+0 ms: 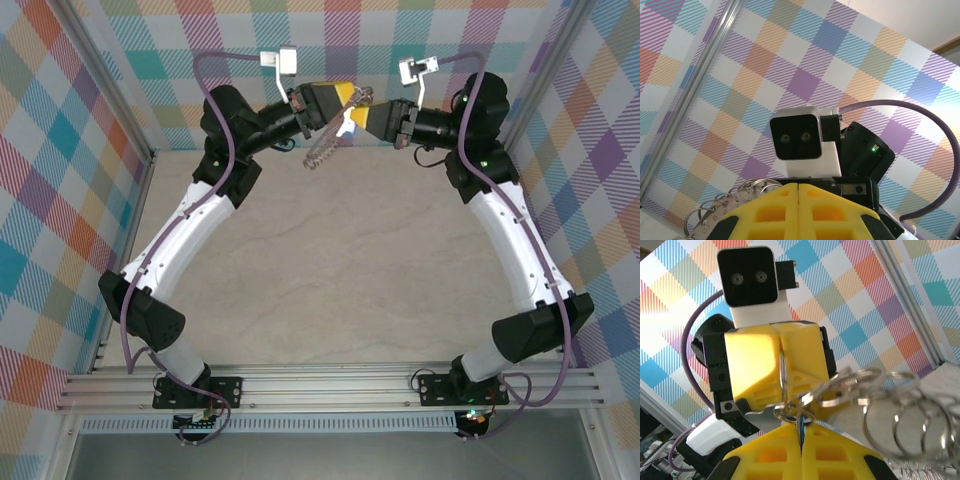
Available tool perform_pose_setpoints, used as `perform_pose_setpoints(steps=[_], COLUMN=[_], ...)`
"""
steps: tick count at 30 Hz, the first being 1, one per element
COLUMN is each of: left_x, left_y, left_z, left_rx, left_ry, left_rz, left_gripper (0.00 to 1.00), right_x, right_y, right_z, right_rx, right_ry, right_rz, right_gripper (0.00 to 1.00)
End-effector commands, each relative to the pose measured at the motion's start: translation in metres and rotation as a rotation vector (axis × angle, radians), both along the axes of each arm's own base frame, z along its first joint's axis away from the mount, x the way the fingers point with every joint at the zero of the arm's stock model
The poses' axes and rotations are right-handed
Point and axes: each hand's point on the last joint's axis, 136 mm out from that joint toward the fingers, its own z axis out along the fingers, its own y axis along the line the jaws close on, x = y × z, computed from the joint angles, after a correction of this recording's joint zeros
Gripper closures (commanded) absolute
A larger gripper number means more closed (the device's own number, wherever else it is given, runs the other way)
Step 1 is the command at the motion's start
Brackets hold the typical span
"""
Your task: Put the keys on the keyring
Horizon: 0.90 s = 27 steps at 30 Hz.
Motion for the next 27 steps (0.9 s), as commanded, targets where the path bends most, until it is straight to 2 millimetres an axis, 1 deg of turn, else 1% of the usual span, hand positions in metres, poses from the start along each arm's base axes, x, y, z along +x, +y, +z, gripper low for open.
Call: perform_pose_setpoints(steps=[1,5,7,13,14,16,18,19,21,24,27], left_x=[-0.020,-0.022,-0.021,-0.017,-0.014,-0.012,-0.010,-0.009,-0.009,-0.009,-0.009], left_y=[-0.008,-0.010,-0.010,-0.007,-0.007,-0.005,-0.004,-0.003,-0.003,-0.003,-0.004], left_z=[0.005,-0.001,-0.004,-0.002,-0.001,-0.001,0.000,0.001,0.003,0.006,0.008], left_rx=[-0.022,-0.018,-0.017,-0.031,-0.034,-0.042,-0.055,-0.063,-0.077,-0.096,-0.105], left_ry=[-0.019,-0.006,0.000,0.010,0.014,0.023,0.027,0.028,0.033,0.034,0.034], left_rz=[-0.046,-0.049,-0.044,-0.013,-0.004,0.013,0.024,0.027,0.025,0.016,0.005], left_gripper=[1.00,1.00,1.00,1.00,1.00,1.00,1.00,1.00,1.00,1.00,1.00], right_x=[-0.005,-0.001,-0.001,-0.004,-0.004,-0.006,-0.008,-0.009,-0.010,-0.014,-0.019], right_y=[0.015,0.021,0.021,0.017,0.016,0.012,0.004,-0.001,-0.012,-0.029,-0.042], right_z=[0.012,0.009,0.007,-0.004,-0.007,-0.013,-0.018,-0.021,-0.024,-0.024,-0.017], right_rx=[0.016,0.015,0.012,-0.026,-0.034,-0.051,-0.061,-0.065,-0.065,-0.062,-0.055], right_ry=[-0.028,-0.013,-0.008,0.003,0.010,0.023,0.031,0.036,0.041,0.039,0.021], right_rz=[0.040,0.043,0.039,0.004,-0.004,-0.024,-0.045,-0.062,-0.093,-0.131,-0.160], right_gripper=[1.00,1.00,1.00,1.00,0.95,0.75,0.59,0.54,0.51,0.50,0.50])
